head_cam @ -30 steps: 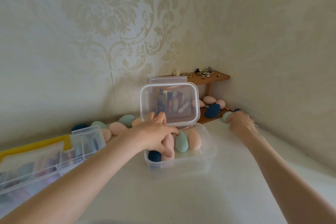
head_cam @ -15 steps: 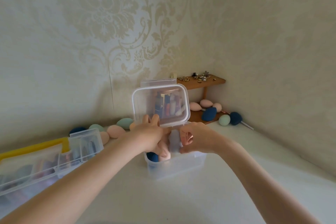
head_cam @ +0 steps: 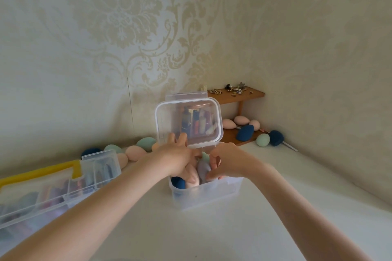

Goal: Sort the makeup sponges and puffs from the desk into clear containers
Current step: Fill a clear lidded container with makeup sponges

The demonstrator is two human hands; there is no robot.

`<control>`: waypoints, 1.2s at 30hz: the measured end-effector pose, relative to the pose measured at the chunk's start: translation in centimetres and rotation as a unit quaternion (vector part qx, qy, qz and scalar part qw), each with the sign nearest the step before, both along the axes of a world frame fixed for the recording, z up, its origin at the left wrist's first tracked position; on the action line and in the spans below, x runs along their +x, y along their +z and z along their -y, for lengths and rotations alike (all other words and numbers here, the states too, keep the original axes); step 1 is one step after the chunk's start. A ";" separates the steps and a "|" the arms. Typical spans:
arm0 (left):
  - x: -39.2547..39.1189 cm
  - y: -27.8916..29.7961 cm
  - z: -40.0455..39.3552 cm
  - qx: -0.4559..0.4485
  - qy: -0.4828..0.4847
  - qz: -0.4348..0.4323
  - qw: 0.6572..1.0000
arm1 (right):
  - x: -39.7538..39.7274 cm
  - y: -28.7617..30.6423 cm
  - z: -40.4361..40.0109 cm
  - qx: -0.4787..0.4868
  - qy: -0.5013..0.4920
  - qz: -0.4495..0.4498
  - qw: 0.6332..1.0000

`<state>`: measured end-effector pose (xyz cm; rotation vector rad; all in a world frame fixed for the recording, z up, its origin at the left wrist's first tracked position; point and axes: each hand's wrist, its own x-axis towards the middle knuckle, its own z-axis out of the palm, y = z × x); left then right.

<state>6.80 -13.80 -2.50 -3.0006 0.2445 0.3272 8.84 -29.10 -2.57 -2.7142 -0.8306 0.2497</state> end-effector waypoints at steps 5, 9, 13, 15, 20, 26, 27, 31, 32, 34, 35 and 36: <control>0.0 0.0 1.0 -0.039 0.037 0.004 0.999 | 0.0 -0.6 -0.6 -0.036 0.030 0.018 0.999; 0.3 -0.5 1.6 -0.014 0.050 0.026 0.998 | 0.8 0.7 0.6 -0.034 0.030 -0.045 0.998; 0.5 -0.4 1.5 0.001 0.029 0.033 0.999 | 4.7 2.7 2.9 0.193 -0.134 -0.027 0.972; 0.5 -0.4 1.6 0.006 0.030 0.026 0.999 | 7.9 2.2 3.9 0.169 -0.236 0.075 0.954; 0.3 -0.3 1.5 0.000 0.023 0.028 0.999 | 11.7 -1.9 4.3 -0.083 -0.284 0.025 0.955; 0.2 -0.3 1.6 0.006 0.015 0.030 0.999 | 11.4 -1.2 4.9 0.169 -0.314 0.097 0.929; 0.3 -0.3 1.5 0.012 0.017 0.028 0.999 | 10.7 0.0 4.9 0.244 -0.300 0.106 0.916; 0.5 -0.2 1.6 0.038 0.018 0.020 0.999 | 5.4 4.9 4.3 0.335 -0.154 -0.024 0.929; 0.5 -0.3 1.6 0.036 0.019 0.021 0.999 | 4.1 5.5 4.1 0.320 -0.117 -0.084 0.936; 0.4 -0.4 1.7 0.030 0.025 0.021 0.999 | 2.2 5.3 3.6 0.201 -0.066 -0.148 0.966; 0.3 -0.4 1.7 0.030 0.027 0.023 0.999 | 1.8 4.7 3.3 0.097 -0.046 -0.127 0.986; 0.2 -0.3 1.8 0.032 0.028 0.026 0.999 | 1.5 4.1 2.8 0.003 -0.030 -0.091 0.995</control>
